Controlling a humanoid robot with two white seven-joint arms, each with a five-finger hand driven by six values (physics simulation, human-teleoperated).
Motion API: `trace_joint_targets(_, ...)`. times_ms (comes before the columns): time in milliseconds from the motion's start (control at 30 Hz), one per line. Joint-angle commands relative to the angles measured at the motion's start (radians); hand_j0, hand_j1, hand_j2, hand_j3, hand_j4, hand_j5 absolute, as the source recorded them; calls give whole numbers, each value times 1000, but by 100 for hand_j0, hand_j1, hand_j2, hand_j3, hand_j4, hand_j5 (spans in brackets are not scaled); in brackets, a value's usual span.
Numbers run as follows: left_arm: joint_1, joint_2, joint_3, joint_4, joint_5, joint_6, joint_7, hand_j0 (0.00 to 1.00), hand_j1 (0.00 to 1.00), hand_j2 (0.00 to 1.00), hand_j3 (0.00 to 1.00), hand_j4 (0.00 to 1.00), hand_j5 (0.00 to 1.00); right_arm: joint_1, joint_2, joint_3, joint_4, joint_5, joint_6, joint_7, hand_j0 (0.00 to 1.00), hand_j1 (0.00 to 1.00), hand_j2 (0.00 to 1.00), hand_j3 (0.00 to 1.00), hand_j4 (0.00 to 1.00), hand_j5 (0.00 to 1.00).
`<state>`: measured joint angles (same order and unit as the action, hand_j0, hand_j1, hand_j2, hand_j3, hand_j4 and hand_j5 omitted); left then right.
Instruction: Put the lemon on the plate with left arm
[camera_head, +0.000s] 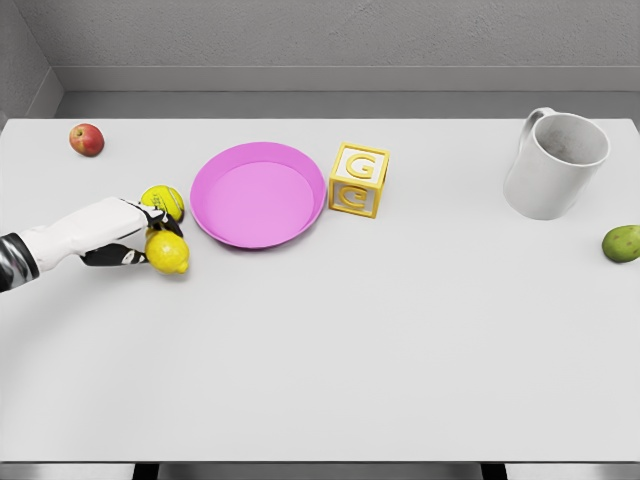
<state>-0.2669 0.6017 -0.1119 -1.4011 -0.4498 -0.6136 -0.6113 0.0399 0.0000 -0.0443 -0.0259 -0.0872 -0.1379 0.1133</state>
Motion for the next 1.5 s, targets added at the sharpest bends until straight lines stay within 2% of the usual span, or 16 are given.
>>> trace_joint_targets(0, 0, 0, 0, 10, 19, 3, 0, 52, 52, 52, 52, 52, 52, 0, 0, 0, 0, 0, 0, 0, 100, 100, 100, 100, 100, 100)
trace_joint_targets(300, 2, -31, 0, 11, 34, 3, 0, 52, 52, 52, 52, 52, 52, 0, 0, 0, 0, 0, 0, 0, 100, 100, 100, 100, 100, 100)
trace_joint_targets(467, 5, -49, 0, 11, 105, 3, 0, 51, 51, 51, 51, 51, 51, 2, 0, 0, 0, 0, 0, 0, 100, 100, 100, 100, 100, 100)
trace_joint_targets(533, 5, -48, -2, 11, 174, 3, 0, 49, 49, 49, 49, 49, 49, 0, 0, 0, 0, 0, 0, 0, 100, 100, 100, 100, 100, 100)
trace_joint_targets(633, -21, -34, -38, -21, 395, 3, 0, 47, 47, 47, 47, 47, 47, 0, 0, 0, 0, 0, 0, 0, 100, 100, 100, 100, 100, 100)
trace_joint_targets(700, -97, -45, -61, -65, 399, 3, 0, 47, 47, 47, 47, 47, 47, 0, 0, 0, 0, 0, 0, 0, 100, 100, 100, 100, 100, 100)
trace_joint_targets(733, -169, -48, -103, -72, 399, 3, 0, 47, 47, 47, 47, 47, 47, 2, 0, 0, 0, 0, 0, 0, 100, 100, 100, 100, 100, 100)
trace_joint_targets(800, -250, -69, -143, -61, 392, 3, 0, 47, 47, 47, 47, 47, 47, 0, 0, 0, 0, 0, 0, 0, 100, 100, 100, 100, 100, 100)
trace_joint_targets(900, -377, -103, -161, 42, 355, 3, 0, 49, 49, 49, 49, 49, 49, 0, 0, 0, 0, 0, 0, 0, 100, 100, 100, 100, 100, 100)
trace_joint_targets(933, -411, -125, -155, 65, 298, 3, 0, 58, 58, 58, 58, 58, 58, 0, 0, 0, 0, 0, 0, 0, 100, 100, 100, 100, 100, 100)
trace_joint_targets(967, -423, -149, -143, 76, 238, 3, 0, 68, 68, 68, 68, 68, 68, 0, 0, 0, 0, 0, 0, 0, 100, 100, 100, 100, 100, 100)
trace_joint_targets(1033, -407, -137, -134, 90, 226, 3, 0, 89, 89, 89, 89, 89, 89, 0, 0, 0, 0, 0, 0, 0, 100, 100, 100, 100, 100, 100)
trace_joint_targets(1067, -381, -74, -127, 106, 224, 3, 0, 97, 97, 97, 97, 97, 97, 0, 0, 0, 0, 0, 0, 0, 100, 100, 100, 100, 100, 100)
trace_joint_targets(1133, -376, 6, -124, 108, 224, 3, 0, 98, 98, 98, 98, 98, 98, 0, 0, 0, 0, 0, 0, 0, 100, 100, 100, 100, 100, 100)
trace_joint_targets(1267, -361, 12, -100, 165, 223, 3, 0, 100, 100, 100, 100, 100, 100, 0, 0, 0, 0, 0, 0, 0, 100, 100, 100, 100, 100, 100)
trace_joint_targets(1467, -334, -11, -101, 163, 226, 3, 0, 100, 100, 100, 100, 100, 100, 0, 0, 0, 0, 0, 0, 0, 100, 100, 100, 100, 100, 100)
